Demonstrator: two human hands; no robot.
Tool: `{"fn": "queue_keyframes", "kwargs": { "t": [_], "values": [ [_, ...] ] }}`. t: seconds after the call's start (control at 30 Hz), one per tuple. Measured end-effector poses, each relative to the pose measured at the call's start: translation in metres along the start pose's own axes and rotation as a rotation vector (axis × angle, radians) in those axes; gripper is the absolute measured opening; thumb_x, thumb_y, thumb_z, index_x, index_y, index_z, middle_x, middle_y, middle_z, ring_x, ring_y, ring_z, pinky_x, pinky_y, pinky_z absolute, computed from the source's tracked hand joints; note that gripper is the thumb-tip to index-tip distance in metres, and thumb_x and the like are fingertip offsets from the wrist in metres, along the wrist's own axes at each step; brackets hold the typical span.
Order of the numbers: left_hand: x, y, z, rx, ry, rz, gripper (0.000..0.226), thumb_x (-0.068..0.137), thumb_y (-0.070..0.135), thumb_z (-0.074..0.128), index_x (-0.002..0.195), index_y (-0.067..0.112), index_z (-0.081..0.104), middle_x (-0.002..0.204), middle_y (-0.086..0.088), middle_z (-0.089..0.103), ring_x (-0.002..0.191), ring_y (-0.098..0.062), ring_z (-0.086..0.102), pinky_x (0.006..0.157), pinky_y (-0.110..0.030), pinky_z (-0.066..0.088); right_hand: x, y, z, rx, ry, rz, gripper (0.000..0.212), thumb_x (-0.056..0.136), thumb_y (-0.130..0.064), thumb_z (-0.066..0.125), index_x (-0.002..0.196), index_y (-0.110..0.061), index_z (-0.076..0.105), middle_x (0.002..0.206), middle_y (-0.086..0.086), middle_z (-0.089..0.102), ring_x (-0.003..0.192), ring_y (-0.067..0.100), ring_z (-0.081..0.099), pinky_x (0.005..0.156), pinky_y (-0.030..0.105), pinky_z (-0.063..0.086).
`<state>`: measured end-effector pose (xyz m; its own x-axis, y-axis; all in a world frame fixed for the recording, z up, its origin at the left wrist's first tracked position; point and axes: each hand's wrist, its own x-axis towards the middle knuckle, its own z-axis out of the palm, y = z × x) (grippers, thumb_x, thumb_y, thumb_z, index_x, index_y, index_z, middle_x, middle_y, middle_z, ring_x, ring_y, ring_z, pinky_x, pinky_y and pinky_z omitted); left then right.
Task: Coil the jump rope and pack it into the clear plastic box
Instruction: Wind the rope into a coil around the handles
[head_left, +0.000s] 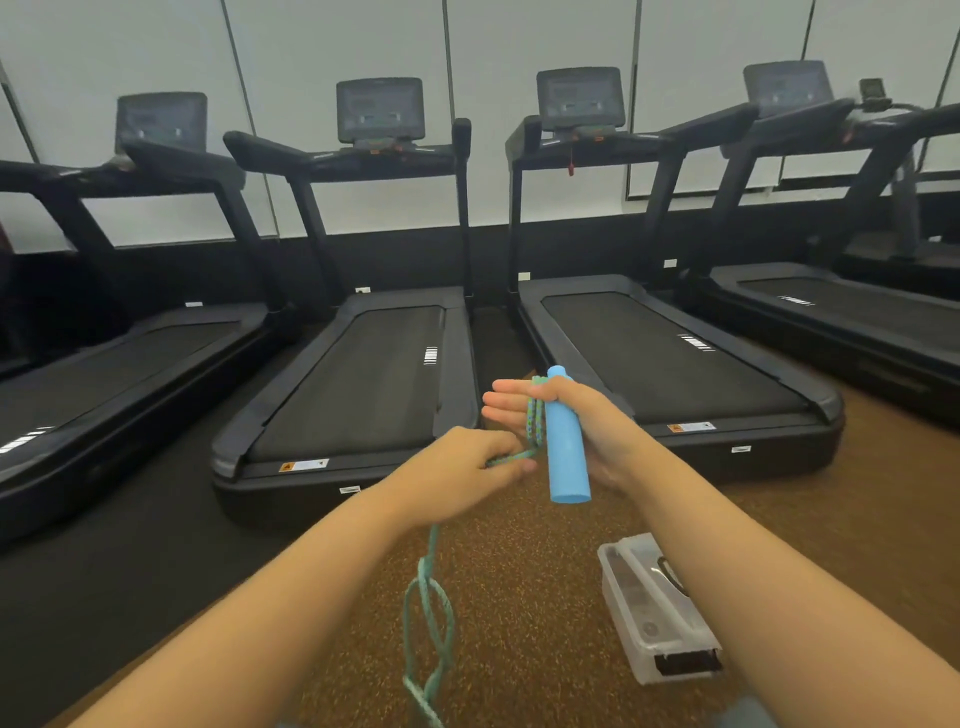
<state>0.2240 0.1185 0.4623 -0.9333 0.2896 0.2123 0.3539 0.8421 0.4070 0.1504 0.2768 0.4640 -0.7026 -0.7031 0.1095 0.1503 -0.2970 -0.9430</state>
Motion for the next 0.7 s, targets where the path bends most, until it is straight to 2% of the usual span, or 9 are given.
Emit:
{"fn": "queue_keyframes", "kwargs": {
  "t": [0.13,0.23,0.27,0.33,0.37,0.43,0.53,0.63,0.7],
  "values": [
    [-0.001,0.006,-0.016,0.025,-0.029,0.038,0.020,0.094,0.038,0.051,0.086,0.025,0.064,0.090,-0.001,0.067,0.076,-0.014,0.059,0.076,-0.034,0.047,-0.006,0.004,-0.001,-0.144,0.004,0.047,0.045,0.078,-0.025,0.055,0.120,-0.010,0.062,0.115,0.007,0.070,0.099,0.020,0.069,0.079,0.031,0.057],
    [-0.001,0.007,-0.023,0.008,-0.043,0.042,0.016,0.094,0.035,0.052,0.083,0.031,0.062,0.104,0.022,0.061,0.073,-0.009,0.057,0.074,-0.028,0.046,-0.010,0.011,0.000,-0.272,0.065,0.076,0.036,0.073,-0.027,0.060,0.107,-0.016,0.065,0.100,0.008,0.067,0.081,0.016,0.064,0.069,0.026,0.054],
    [-0.001,0.005,-0.024,0.000,-0.046,0.037,0.016,0.094,0.035,0.052,0.083,0.030,0.063,0.104,0.024,0.059,0.074,-0.005,0.057,0.075,-0.025,0.046,-0.011,0.013,0.000,-0.287,0.080,0.088,0.035,0.071,-0.027,0.061,0.104,-0.016,0.063,0.097,0.008,0.065,0.078,0.016,0.062,0.066,0.025,0.053],
    [0.002,0.000,-0.025,0.007,-0.034,0.014,0.022,0.093,0.037,0.054,0.088,0.020,0.067,0.092,0.012,0.065,0.075,-0.008,0.058,0.075,-0.029,0.047,-0.012,0.014,0.000,-0.324,0.060,0.113,0.036,0.070,-0.026,0.063,0.104,-0.014,0.060,0.098,0.010,0.064,0.080,0.018,0.065,0.062,0.023,0.052],
    [0.003,-0.003,-0.026,0.016,-0.023,-0.002,0.025,0.092,0.040,0.055,0.089,0.018,0.067,0.085,0.005,0.065,0.072,-0.010,0.057,0.073,-0.033,0.047,-0.012,0.015,0.000,-0.344,0.027,0.125,0.037,0.073,-0.024,0.064,0.107,-0.011,0.060,0.103,0.013,0.067,0.088,0.023,0.068,0.064,0.023,0.052],
    [0.005,-0.006,-0.029,0.003,0.002,-0.022,0.025,0.089,0.043,0.057,0.087,0.020,0.068,0.076,0.005,0.062,0.066,-0.006,0.053,0.068,-0.030,0.045,-0.012,0.016,0.000,-0.361,-0.054,0.147,0.034,0.083,-0.017,0.058,0.115,-0.006,0.060,0.116,0.016,0.068,0.106,0.027,0.067,0.078,0.026,0.054],
    [0.009,-0.007,-0.036,-0.031,0.059,-0.023,0.021,0.087,0.042,0.061,0.082,0.023,0.068,0.074,0.008,0.062,0.070,-0.004,0.055,0.070,-0.027,0.045,-0.014,0.022,-0.001,-0.388,-0.112,0.193,0.039,0.085,-0.011,0.050,0.122,-0.002,0.058,0.120,0.014,0.067,0.111,0.025,0.065,0.101,0.038,0.044],
    [0.012,-0.008,-0.040,-0.077,0.111,-0.033,0.017,0.086,0.040,0.062,0.078,0.026,0.066,0.069,0.012,0.059,0.066,0.003,0.054,0.064,-0.015,0.040,-0.019,0.027,0.001,-0.423,-0.149,0.224,0.046,0.080,-0.016,0.049,0.124,-0.003,0.058,0.121,0.014,0.067,0.113,0.025,0.064,0.087,0.026,0.050],
    [0.014,-0.009,-0.040,-0.095,0.117,-0.026,0.016,0.087,0.039,0.061,0.077,0.027,0.065,0.067,0.014,0.058,0.064,0.008,0.053,0.062,-0.009,0.038,-0.022,0.028,0.003,-0.428,-0.166,0.213,0.044,0.080,-0.013,0.048,0.122,-0.005,0.060,0.122,0.013,0.067,0.113,0.025,0.064,0.081,0.022,0.048]
  ]
}}
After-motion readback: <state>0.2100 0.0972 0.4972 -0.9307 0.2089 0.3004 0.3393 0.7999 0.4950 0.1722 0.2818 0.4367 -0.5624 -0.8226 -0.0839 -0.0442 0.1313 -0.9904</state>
